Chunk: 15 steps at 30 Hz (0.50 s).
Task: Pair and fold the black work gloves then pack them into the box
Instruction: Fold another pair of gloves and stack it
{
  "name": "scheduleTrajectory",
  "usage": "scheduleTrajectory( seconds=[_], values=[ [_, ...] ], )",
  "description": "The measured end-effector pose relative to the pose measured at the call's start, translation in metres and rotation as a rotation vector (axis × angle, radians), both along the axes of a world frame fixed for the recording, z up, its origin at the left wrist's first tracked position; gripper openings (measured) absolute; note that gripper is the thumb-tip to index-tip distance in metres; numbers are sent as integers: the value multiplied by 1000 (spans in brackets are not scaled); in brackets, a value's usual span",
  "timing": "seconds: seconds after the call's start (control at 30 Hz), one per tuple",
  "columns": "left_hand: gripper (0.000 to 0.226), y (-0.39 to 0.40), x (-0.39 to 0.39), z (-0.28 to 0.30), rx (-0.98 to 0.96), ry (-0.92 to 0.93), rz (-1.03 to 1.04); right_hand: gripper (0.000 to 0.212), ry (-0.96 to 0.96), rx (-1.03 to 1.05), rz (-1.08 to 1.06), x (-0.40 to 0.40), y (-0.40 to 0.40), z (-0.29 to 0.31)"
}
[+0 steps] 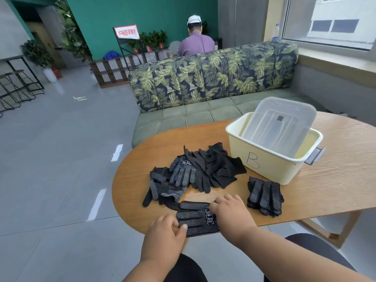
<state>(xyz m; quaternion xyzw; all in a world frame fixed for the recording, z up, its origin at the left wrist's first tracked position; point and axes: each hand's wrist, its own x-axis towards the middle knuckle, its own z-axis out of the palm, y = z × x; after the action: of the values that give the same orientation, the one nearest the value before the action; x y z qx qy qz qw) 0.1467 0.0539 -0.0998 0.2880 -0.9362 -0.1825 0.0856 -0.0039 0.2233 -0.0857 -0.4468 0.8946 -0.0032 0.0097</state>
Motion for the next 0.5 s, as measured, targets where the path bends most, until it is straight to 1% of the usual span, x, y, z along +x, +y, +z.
scheduleTrajectory(
  seconds=[0.03,0.1,0.17,0.27,0.37,0.5],
  values=[
    [32,4,2,-1,56,-13,25,30,-40,-25,-38,-1,-1,0],
    [34,9,5,-2,80,-36,50,21,-112,-115,-95,-1,0,0],
    [31,11,5,-2,77,-48,63,30,-143,-138,-137,0,1,-2],
    [25,12,4,-2,81,-37,61,43,-125,-118,-146,3,1,-5],
    [18,14,1,-3,112,-42,53,46,-123,-107,-141,7,2,-6],
    [15,13,-2,-1,176,-11,63,47,-126,-121,-148,11,4,-7]
  ],
)
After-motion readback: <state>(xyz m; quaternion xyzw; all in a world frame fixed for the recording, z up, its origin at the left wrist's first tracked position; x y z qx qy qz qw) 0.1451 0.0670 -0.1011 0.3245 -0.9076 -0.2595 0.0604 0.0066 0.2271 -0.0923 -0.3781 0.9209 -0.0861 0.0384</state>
